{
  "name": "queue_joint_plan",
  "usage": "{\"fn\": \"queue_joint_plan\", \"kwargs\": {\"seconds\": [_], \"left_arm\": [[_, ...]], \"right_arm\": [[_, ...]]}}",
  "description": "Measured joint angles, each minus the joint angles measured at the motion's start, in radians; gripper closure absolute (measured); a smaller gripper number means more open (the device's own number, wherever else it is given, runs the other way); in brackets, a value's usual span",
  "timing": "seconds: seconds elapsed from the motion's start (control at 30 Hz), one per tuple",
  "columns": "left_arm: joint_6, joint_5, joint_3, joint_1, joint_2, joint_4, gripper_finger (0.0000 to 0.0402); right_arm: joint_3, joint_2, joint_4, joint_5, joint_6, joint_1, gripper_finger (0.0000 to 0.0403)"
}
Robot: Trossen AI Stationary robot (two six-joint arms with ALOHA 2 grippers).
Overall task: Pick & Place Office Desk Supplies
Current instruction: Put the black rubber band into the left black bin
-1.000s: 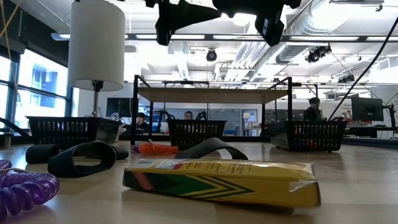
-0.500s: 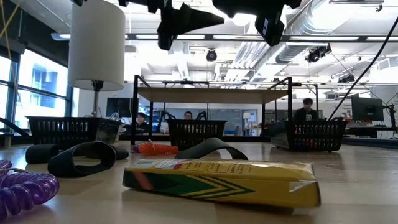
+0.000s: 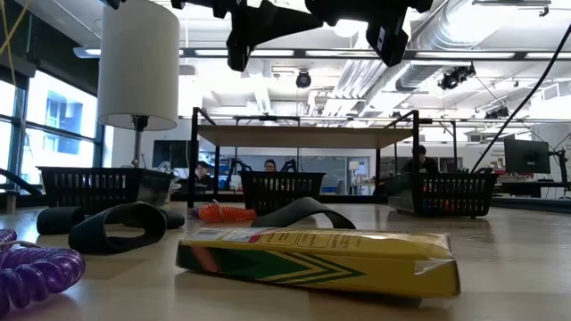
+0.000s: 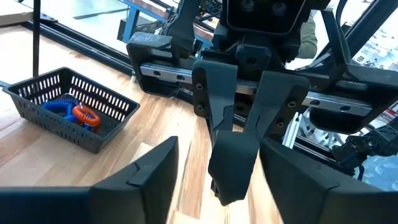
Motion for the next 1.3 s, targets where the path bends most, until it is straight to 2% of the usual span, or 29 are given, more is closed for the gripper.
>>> {"fn": "queue_joint_plan", "kwargs": {"seconds": [0.37,0.87,0.97,1.13,1.3], "left_arm": [[0.0,0.0,0.0,0.0,0.0,0.001,0.0293],[0.0,0.0,0.0,0.0,0.0,0.003,0.0394],[0.0,0.003,0.0,0.0,0.0,0.003,0.0398],[0.0,0.006,0.0,-0.001,0.0,0.003,0.0399],[0.001,-0.001,0.0,0.0,-0.001,0.005,0.04]], "right_arm": [[0.0,0.0,-0.001,0.0,0.0,0.0,0.04],[0.0,-0.001,0.0,-0.007,0.0,0.0,0.0394],[0.0,-0.001,0.001,-0.032,-0.023,-0.001,0.0389],[0.0,-0.001,0.004,-0.079,-0.045,-0.001,0.036],[0.0,-0.001,0.0,-0.108,-0.045,0.001,0.0287]]}}
